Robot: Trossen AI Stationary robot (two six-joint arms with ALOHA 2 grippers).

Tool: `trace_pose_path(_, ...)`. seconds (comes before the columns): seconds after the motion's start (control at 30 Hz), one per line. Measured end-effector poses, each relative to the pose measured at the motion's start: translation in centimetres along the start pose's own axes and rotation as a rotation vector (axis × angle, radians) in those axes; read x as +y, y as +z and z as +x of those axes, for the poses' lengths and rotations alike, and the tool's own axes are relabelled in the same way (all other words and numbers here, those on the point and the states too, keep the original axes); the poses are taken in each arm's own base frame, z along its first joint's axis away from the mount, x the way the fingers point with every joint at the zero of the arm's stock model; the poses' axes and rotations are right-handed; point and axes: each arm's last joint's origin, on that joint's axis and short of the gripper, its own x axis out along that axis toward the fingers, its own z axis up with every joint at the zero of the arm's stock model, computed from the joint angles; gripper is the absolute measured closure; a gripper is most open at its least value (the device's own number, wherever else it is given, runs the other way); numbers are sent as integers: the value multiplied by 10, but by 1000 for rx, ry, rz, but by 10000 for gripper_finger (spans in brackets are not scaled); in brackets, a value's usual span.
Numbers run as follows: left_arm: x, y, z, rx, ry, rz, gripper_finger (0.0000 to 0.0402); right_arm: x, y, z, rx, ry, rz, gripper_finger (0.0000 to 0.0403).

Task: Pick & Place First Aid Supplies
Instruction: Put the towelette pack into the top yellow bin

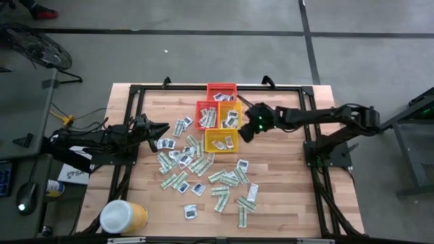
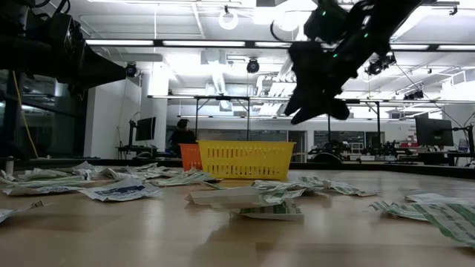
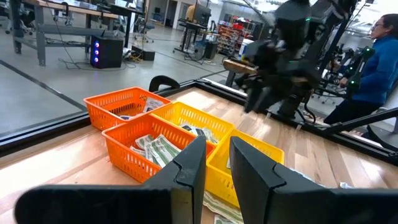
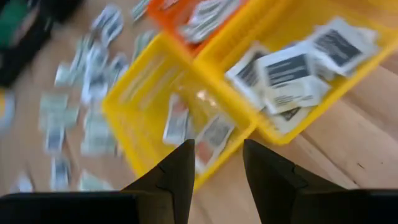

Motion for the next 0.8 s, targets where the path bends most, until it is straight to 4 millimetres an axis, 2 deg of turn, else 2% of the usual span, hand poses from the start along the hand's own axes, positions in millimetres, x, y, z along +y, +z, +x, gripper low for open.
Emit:
trace_pose_path(0.2,0,0,0,0,0,0,328,21,-24,-8,134,93,-434,275)
trace_pose_path(0.43,0,0,0,0,0,0,328,37,-49,-1,230,209,-853,286)
trace_pose_path(0.63,0,0,0,0,0,0,328,41,-62,16,265,198,-1026,296)
trace_pose_path(0.8,0,0,0,0,0,0,328,42,-69,35,258,208,-1102,296)
